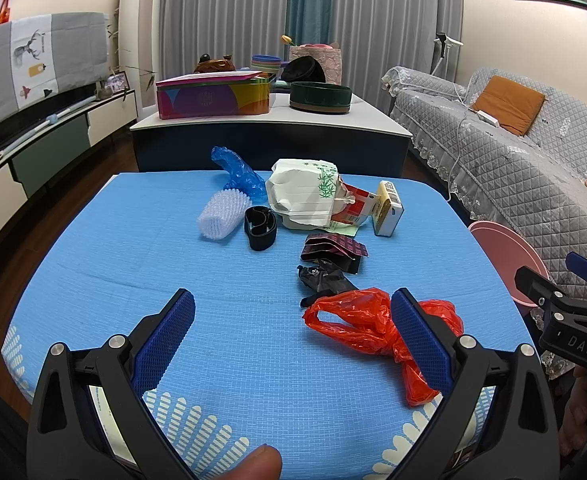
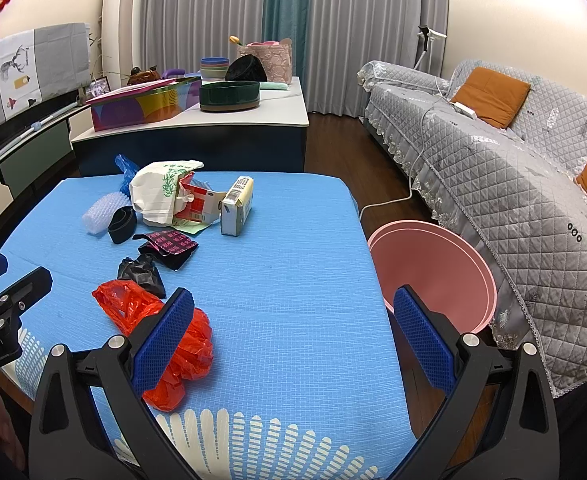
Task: Collect trash
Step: 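Grasp the red plastic bag with the right tool while the left tool grasps the white bubble-wrap sleeve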
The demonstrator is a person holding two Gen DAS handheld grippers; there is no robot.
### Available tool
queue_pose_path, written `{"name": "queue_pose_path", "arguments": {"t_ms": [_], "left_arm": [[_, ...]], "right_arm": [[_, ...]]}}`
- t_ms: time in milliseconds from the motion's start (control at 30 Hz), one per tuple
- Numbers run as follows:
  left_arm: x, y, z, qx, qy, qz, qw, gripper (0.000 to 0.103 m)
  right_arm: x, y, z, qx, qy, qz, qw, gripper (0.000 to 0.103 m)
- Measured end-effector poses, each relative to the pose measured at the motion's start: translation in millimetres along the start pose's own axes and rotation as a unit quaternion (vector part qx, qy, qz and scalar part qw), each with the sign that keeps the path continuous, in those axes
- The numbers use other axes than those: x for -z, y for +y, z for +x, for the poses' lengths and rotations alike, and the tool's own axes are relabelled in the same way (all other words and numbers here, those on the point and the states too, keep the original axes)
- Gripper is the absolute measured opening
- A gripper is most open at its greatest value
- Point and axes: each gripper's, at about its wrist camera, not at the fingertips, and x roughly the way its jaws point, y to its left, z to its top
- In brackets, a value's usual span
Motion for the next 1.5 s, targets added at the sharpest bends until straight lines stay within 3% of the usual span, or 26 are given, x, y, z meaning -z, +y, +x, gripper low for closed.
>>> {"name": "queue_pose_path", "arguments": {"t_ms": [133,400,833,1000,1233,1500], "left_arm": [[-1,1,-1,-0.002,0.001,-0.002,1.0,0.095],[-4,6,2,-0.009,0.005,-0.009,0.9999,0.095],[-14,21,36,-0.032,0.023,-0.043,0.9983,0.095],[-21,24,55,-0.044,0.029,-0.044,0.9976,0.095],[-28,27,84,-0.06,0.042,-0.044,0.9964,0.095],[-47,40,123,-0.1,0.029,-0.042,0.9937,0.093]], "right_arm": [[2,0,1,-0.008,0.003,0.001,1.0,0.097],[10,14,18,-0.09,0.037,-0.006,0.995,0.081],[26,64,65,-0.179,0.1,-0.036,0.978,0.08],[29,73,82,-0.207,0.131,-0.049,0.968,0.066],[19,62,97,-0.205,0.133,-0.021,0.969,0.052],[1,30,112,-0.16,0.104,0.021,0.981,0.051]]}}
